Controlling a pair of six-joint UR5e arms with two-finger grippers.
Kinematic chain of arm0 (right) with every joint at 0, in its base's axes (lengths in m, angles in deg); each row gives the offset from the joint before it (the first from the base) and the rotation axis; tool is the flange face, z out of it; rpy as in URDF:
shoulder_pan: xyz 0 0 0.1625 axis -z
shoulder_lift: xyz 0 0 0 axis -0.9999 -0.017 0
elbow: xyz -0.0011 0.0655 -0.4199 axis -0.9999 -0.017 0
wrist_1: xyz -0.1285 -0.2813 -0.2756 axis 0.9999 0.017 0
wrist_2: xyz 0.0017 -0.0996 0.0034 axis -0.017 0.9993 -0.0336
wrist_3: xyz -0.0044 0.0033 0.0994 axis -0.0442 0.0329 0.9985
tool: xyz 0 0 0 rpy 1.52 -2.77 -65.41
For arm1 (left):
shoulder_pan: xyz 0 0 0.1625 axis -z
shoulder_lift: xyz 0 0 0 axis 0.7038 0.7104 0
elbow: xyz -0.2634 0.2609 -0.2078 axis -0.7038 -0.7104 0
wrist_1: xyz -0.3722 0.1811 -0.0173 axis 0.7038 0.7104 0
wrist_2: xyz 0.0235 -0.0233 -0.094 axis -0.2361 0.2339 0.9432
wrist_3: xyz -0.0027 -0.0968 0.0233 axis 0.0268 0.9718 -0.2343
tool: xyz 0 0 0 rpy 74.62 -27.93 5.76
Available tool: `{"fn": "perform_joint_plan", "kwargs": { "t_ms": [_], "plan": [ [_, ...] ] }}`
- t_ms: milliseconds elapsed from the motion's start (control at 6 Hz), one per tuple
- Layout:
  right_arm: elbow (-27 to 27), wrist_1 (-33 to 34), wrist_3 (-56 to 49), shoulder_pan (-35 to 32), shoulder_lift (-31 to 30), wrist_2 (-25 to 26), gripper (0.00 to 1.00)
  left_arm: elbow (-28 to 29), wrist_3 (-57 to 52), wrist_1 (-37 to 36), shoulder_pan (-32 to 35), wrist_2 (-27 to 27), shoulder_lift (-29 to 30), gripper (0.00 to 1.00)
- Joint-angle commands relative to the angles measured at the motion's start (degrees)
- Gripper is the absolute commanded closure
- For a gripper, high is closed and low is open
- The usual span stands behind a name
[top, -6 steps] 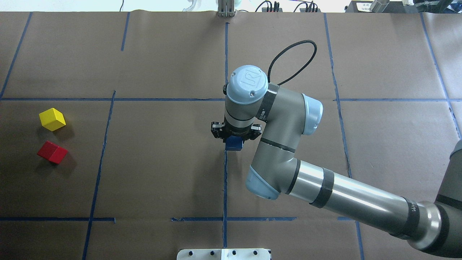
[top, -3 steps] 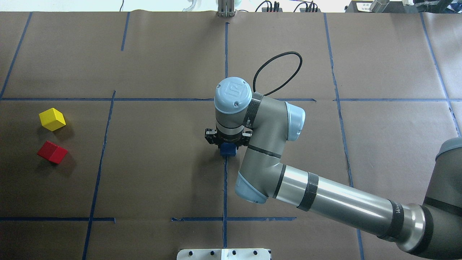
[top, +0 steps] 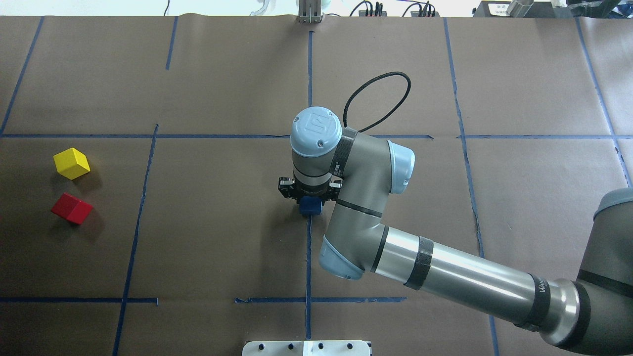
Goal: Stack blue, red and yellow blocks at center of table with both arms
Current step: 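Carry the blue cube to the table center and set it down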
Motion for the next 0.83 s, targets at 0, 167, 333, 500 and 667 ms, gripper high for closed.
{"fn": "perform_joint_plan", "kwargs": {
  "t_ms": [0, 167, 333, 500, 667],
  "plan": [
    [-0.5, 0.0, -0.1, 0.2, 0.1, 0.2, 0.01, -0.2, 0.0, 0.0, 0.0, -0.1, -0.1, 0.0],
    [-0.5, -0.1, -1.0, 0.3, 0.1, 0.7, 0.0, -0.1, -0.2, 0.0, -0.1, 0.0, -0.4, 0.0],
    [0.2, 0.0, -2.5, 0.3, 0.2, 0.7, 0.0, -0.3, -0.1, 0.1, -0.2, 0.0, -0.4, 0.0],
    [1.2, 0.0, -2.5, 0.0, 0.2, 0.6, 0.0, -0.4, 0.0, 1.4, -0.7, 0.0, -0.4, 0.0],
    [6.1, 0.6, -2.4, -2.7, -0.6, -1.6, 0.0, -0.2, 1.5, 4.6, -3.7, 0.0, -0.3, 0.0]
  ]
}}
